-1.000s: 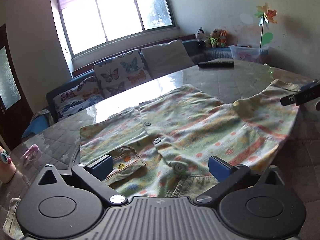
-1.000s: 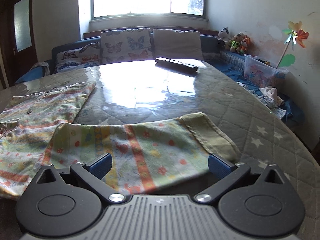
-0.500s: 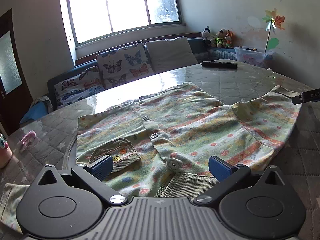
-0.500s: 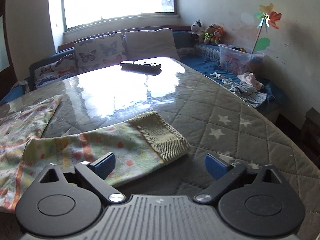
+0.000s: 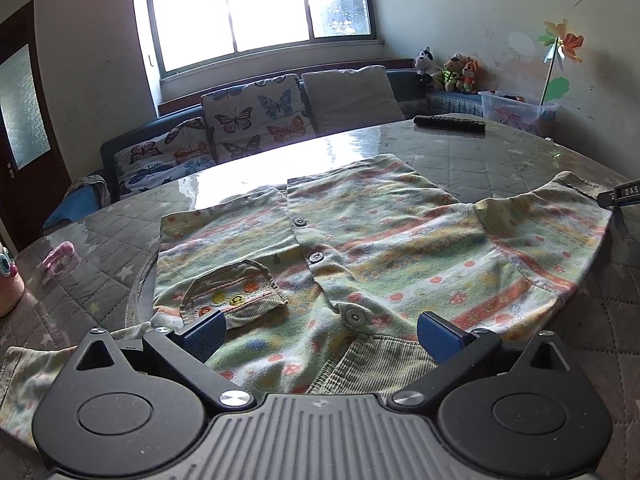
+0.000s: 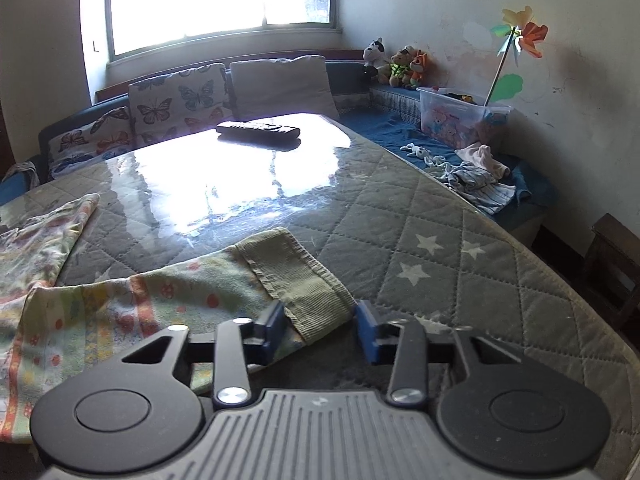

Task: Fold clothes
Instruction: 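Grasp the side edge of the striped shirt with the right tool, then lift the side over the shirt front with the right tool, then open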

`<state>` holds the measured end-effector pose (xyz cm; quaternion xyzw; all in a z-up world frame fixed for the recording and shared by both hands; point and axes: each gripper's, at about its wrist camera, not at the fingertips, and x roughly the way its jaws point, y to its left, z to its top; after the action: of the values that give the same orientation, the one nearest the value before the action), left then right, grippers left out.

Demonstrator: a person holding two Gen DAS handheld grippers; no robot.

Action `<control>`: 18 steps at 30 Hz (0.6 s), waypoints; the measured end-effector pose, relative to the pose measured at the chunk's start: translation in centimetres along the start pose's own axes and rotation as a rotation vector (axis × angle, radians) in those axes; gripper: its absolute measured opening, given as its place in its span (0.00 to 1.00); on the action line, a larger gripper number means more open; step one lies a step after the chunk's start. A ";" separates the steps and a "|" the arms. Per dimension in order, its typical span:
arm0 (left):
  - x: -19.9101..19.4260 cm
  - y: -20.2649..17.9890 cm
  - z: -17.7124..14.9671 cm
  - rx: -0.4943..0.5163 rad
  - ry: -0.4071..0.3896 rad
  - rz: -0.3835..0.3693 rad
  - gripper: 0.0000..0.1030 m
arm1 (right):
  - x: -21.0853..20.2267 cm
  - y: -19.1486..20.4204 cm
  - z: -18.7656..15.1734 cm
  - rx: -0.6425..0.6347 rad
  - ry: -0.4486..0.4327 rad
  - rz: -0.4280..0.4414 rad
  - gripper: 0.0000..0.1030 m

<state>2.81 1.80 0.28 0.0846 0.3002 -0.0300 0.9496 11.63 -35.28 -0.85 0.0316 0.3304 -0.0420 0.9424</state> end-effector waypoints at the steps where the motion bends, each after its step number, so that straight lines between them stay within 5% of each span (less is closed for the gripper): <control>1: 0.0 0.0 0.0 -0.002 0.002 0.003 1.00 | 0.0 0.1 0.1 0.000 0.000 0.007 0.22; 4: -0.1 0.4 -0.2 -0.014 0.005 0.011 1.00 | 0.0 0.3 0.2 0.020 -0.005 0.030 0.07; 10: -0.3 1.3 -0.6 -0.033 0.010 0.035 1.00 | -2.5 1.0 1.6 0.027 -0.070 0.095 0.07; 18: -0.8 2.7 -1.2 -0.075 0.001 0.061 1.00 | -8.0 5.9 5.0 -0.041 -0.175 0.313 0.06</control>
<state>1.74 4.64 0.21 0.0581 0.2990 0.0101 0.9524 9.12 -29.39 8.28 0.0595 0.2392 0.1097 0.9629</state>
